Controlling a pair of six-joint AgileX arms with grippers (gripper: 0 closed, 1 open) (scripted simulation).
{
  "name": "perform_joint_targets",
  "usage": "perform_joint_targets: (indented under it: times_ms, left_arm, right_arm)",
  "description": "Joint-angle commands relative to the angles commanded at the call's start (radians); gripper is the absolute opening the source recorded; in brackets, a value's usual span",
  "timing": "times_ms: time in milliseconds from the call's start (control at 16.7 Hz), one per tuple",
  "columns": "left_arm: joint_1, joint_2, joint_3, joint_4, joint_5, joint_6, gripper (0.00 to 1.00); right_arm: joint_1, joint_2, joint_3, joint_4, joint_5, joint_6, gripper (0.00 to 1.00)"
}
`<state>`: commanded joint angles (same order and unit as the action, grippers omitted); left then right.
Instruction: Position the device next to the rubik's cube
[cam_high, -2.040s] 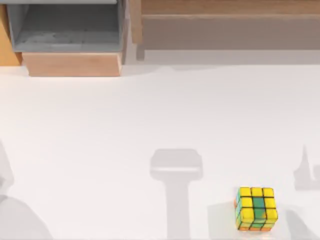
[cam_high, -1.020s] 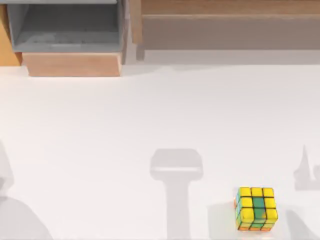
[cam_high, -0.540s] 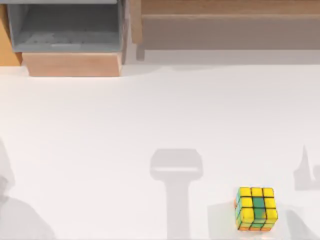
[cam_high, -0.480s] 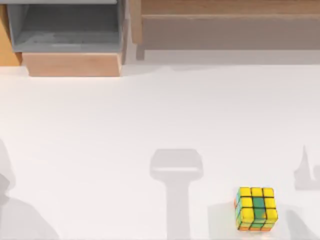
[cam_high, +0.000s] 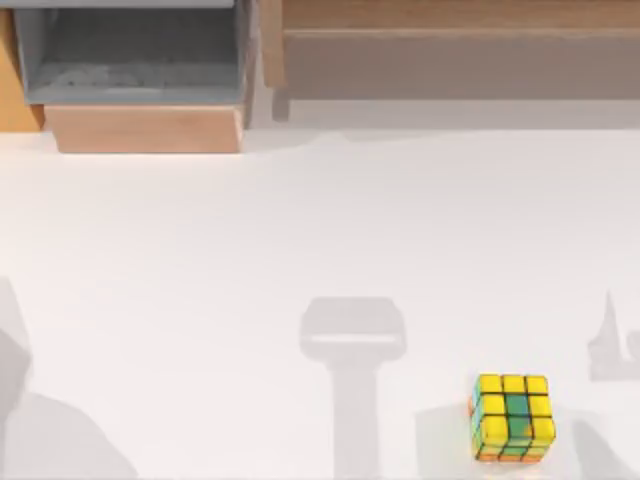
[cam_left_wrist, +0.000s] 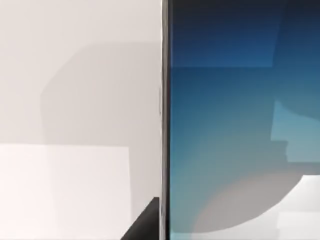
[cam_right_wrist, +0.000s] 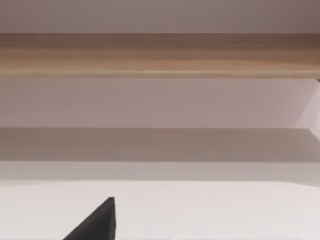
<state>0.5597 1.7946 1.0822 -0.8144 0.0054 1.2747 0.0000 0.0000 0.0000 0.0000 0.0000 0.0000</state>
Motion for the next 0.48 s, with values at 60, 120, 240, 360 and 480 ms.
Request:
perform_joint_targets:
  times_ms: [60,120,240,360,480]
  left_arm:
    - [-0.015,-0.014,0.022,-0.001,0.000,-0.022,0.00]
    - [-0.038,-0.025,0.052,-0.003,-0.001,-0.054,0.00]
    - [-0.096,-0.040,0.123,-0.010,0.000,-0.137,0.00]
    - [-0.172,-0.045,0.205,-0.021,0.001,-0.242,0.00]
    - [-0.262,-0.043,0.288,-0.036,0.002,-0.366,0.00]
  right_arm:
    - [0.000,0.000,0.000,0.000,0.000,0.000,1.00]
    - [0.000,0.000,0.000,0.000,0.000,0.000,1.00]
    - [0.000,0.000,0.000,0.000,0.000,0.000,1.00]
    - [0.000,0.000,0.000,0.000,0.000,0.000,1.00]
    - [0.000,0.000,0.000,0.000,0.000,0.000,1.00]
